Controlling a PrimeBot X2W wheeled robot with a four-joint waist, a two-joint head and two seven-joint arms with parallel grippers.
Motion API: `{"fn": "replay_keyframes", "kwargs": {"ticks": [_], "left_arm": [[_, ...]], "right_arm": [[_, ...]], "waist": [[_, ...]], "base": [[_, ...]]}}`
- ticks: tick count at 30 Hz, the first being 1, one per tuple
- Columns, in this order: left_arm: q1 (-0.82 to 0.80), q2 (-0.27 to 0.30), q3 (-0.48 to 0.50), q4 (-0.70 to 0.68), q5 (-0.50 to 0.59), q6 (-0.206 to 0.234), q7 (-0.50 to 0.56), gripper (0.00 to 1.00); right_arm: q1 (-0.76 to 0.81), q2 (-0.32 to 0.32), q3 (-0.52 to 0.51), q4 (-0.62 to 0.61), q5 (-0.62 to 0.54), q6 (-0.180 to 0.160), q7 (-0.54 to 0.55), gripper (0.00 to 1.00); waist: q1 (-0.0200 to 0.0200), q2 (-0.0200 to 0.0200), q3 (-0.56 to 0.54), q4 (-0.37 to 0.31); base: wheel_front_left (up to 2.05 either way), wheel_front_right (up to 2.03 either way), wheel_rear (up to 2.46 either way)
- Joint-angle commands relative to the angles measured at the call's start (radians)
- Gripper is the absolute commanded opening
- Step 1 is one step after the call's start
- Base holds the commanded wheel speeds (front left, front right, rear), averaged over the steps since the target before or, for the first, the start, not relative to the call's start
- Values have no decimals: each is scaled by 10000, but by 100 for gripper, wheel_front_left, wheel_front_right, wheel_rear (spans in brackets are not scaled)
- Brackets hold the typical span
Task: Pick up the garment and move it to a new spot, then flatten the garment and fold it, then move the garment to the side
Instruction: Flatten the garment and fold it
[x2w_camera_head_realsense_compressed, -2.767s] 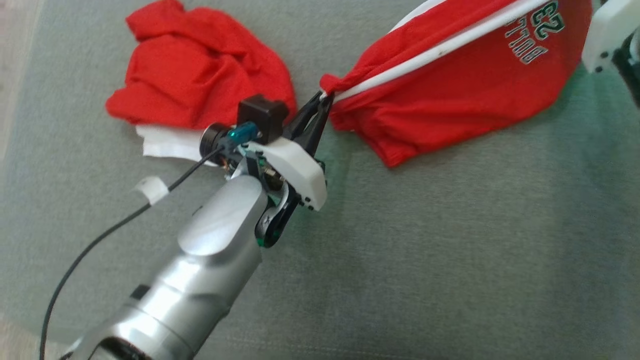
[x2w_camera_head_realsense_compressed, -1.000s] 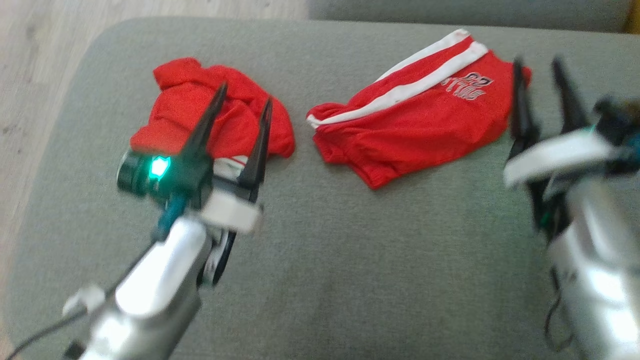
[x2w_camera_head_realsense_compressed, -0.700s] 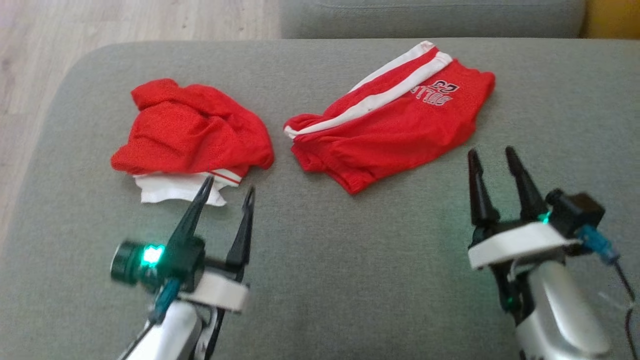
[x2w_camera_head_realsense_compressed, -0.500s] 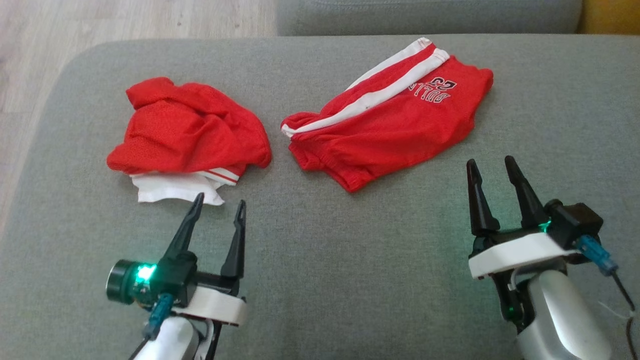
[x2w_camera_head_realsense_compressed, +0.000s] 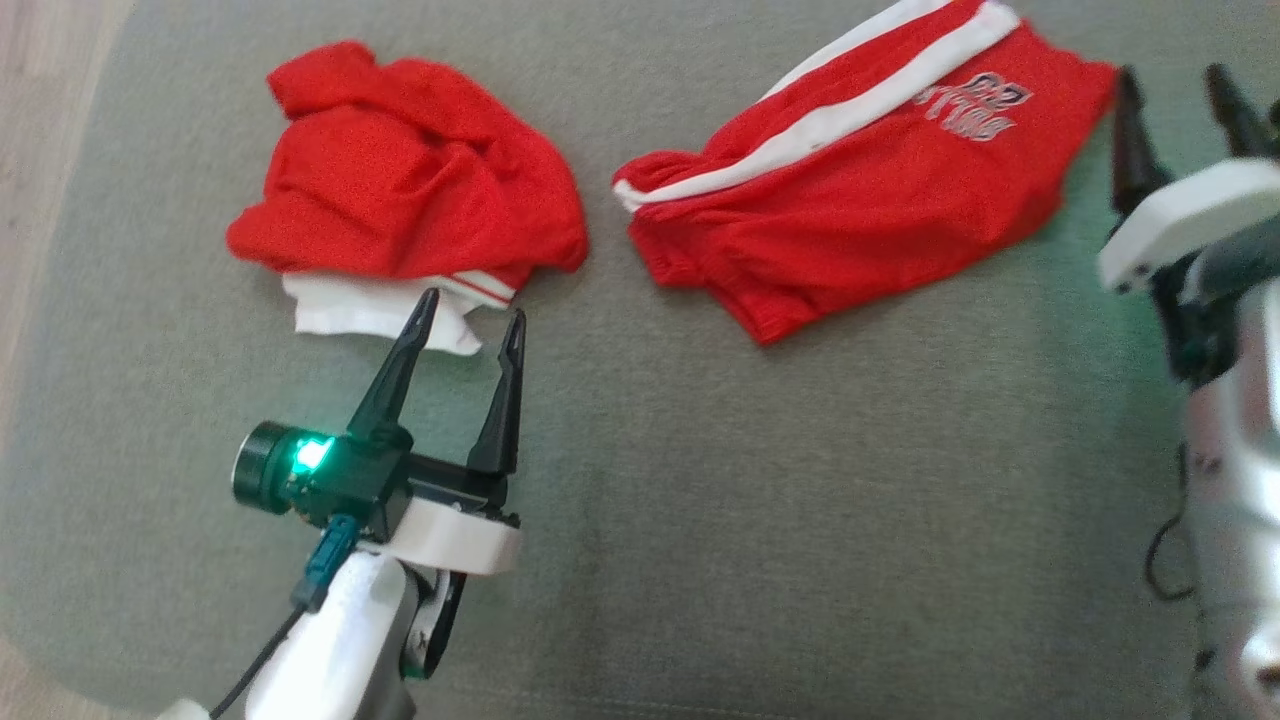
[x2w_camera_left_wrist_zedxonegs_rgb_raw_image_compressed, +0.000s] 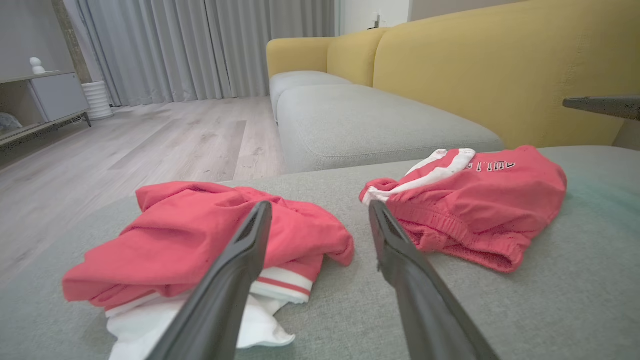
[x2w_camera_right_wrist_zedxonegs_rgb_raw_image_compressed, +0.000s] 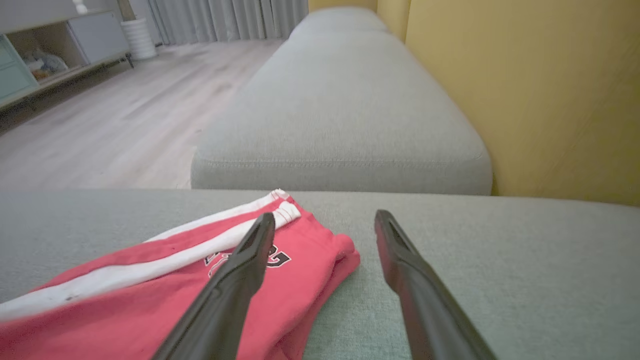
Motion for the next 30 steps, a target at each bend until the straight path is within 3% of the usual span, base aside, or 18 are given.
{"fn": "replay_keyframes", "kwargs": {"ticks": [1,7,14,19,20,21,30], "left_arm": [[-335,70,450,-185,126,-67,-49,100],[-523,-302,702,-81,407,-460,-49,100],[-660,-674,959,-59,704,-795,-49,100],[-648,-822,1160,-8,873,-972,-49,100],[-638,-839,1211,9,904,-999,-49,100],[-626,-851,1268,31,935,-1022,-49,100],[-443,-901,1603,196,1199,-1173,-49,100]], "right_arm": [[-480,-81,-44,126,-167,-27,266,100],[-2029,-527,-808,2197,-1092,-27,1046,100],[-2983,-1043,-1615,3831,-2492,-27,1168,100],[-3269,-939,-1894,4684,-3154,-27,1251,100],[-3313,-881,-1865,4878,-3178,-27,1277,70],[-3363,-814,-1810,5064,-3159,-27,1253,2],[-3483,-920,-1488,5885,-2503,-27,-12,0]], "waist": [[-3,0,445,445],[-3,0,970,929],[-3,0,1343,1274],[-3,0,1428,1322],[-3,0,1417,1306],[-3,0,1393,1275],[-3,0,846,813]], "base": [[0,0,0],[0,0,0],[0,0,0],[0,0,0],[0,0,0],[0,0,0],[0,0,0]]}}
